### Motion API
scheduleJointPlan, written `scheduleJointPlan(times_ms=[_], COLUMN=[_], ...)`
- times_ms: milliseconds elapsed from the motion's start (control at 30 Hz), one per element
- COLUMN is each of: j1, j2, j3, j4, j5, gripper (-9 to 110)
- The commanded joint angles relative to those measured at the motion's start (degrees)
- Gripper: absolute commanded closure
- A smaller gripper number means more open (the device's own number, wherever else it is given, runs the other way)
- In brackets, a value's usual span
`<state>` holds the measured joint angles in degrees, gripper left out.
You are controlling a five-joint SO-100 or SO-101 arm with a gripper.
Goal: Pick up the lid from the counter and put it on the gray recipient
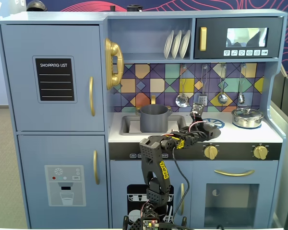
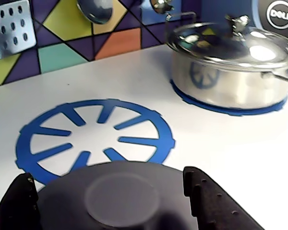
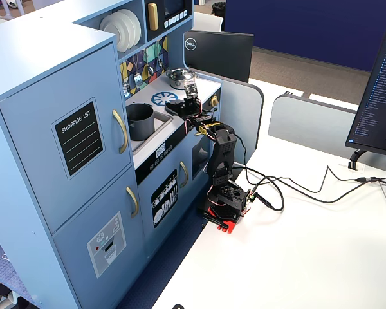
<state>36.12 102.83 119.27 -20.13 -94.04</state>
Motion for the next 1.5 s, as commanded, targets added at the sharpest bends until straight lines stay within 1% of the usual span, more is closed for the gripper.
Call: scheduleJointPlan(times_ms=[0, 133, 467, 667, 900, 1133, 1467], j1=[-0.8, -1.1, -1.0, -1.5, -2.2, -2.9, -4.9], j2=[-0.3, -0.4, 0.7, 2.9, 4.7, 6.2, 11.2], j3=[-4.3, -2.9, 1.8, 5.2, 5.1, 1.5, -10.9], j4=[-1.8, -1.8, -1.8, -1.7, -1.8, -1.5, 8.5], j5=[1.1, 1.8, 2.7, 2.0, 2.4, 1.3, -0.6], gripper=[72, 78, 85, 101, 101, 101, 102])
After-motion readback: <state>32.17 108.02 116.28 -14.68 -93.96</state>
